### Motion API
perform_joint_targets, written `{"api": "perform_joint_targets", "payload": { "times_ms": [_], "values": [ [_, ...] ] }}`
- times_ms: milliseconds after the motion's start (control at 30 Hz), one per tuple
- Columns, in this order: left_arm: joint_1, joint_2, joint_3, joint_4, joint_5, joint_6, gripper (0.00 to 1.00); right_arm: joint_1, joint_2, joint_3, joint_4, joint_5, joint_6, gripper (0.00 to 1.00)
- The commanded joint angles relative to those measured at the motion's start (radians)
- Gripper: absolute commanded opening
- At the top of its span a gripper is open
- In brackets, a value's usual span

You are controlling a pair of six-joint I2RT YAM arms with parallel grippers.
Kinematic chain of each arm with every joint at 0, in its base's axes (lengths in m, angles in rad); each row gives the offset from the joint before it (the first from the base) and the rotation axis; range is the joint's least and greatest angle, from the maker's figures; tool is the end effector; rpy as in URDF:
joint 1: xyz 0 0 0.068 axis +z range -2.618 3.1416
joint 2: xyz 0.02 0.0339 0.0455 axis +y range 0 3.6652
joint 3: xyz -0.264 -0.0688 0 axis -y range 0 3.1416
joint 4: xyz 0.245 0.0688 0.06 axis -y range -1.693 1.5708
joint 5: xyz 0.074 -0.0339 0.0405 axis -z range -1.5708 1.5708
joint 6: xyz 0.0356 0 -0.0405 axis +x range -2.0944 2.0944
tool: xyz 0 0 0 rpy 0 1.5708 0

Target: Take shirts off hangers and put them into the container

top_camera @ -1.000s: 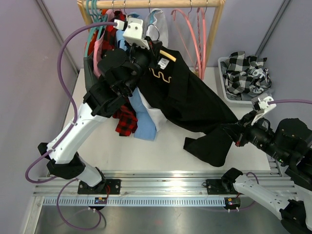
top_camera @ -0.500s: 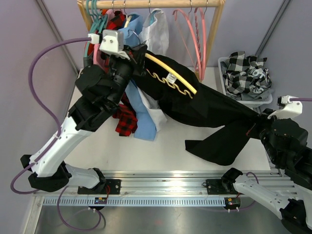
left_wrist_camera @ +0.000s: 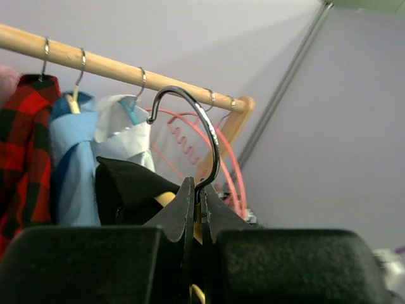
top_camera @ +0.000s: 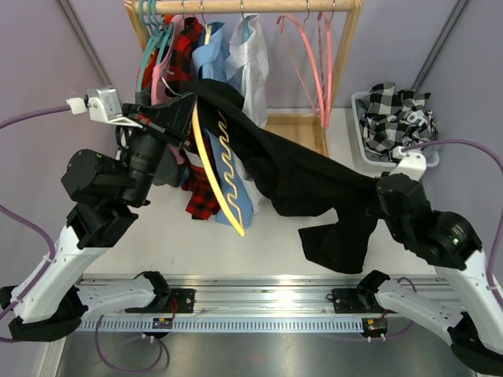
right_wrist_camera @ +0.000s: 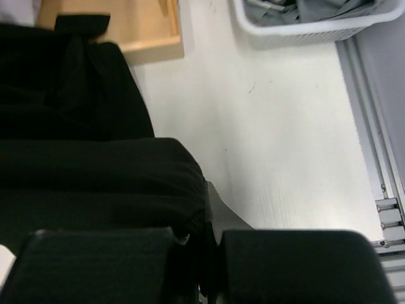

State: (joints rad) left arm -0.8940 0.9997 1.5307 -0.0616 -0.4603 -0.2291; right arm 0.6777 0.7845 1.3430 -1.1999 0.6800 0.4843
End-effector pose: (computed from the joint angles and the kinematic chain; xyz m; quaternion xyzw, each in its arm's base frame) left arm 0.1079 -0.1091 0.5593 -0.0175 0.5450 -0.3408 0.7658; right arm 0.0846 0.0394 0.4199 0.0674 0.8533 -0.0173 0.5168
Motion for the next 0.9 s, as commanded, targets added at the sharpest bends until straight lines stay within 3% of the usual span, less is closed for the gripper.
{"api": "perform_joint_targets", "payload": {
  "times_ms": [0,167,400,633,800,867],
  "values": [
    [0.020,-0.056,-0.049,0.097,0.076,-0.216,0.00,-0.007,0.030,-0.034,0.075,-0.091,-0.058,0.00],
    [-0.006,-0.056,-0.153,0.042,0.322,-0.465,0.00,-0.007,0.050,-0.036,0.134,-0.158,-0.105,0.00],
    [-0.183,-0.065,-0.322,0.002,0.411,-0.673,0.00,-0.007,0.084,0.005,0.143,-0.191,-0.151,0.00],
    [-0.224,-0.098,-0.464,0.057,0.454,-0.765,0.00,-0.007,0.149,0.015,0.086,-0.307,-0.162,0.00],
    [-0.224,-0.157,-0.410,0.028,0.424,-0.692,0.00,-0.007,0.211,-0.018,0.027,-0.278,-0.142,0.00],
    [-0.223,-0.151,-0.364,-0.074,0.355,-0.632,0.00,-0.007,0.216,-0.016,0.026,-0.281,-0.131,0.30]
  ]
}}
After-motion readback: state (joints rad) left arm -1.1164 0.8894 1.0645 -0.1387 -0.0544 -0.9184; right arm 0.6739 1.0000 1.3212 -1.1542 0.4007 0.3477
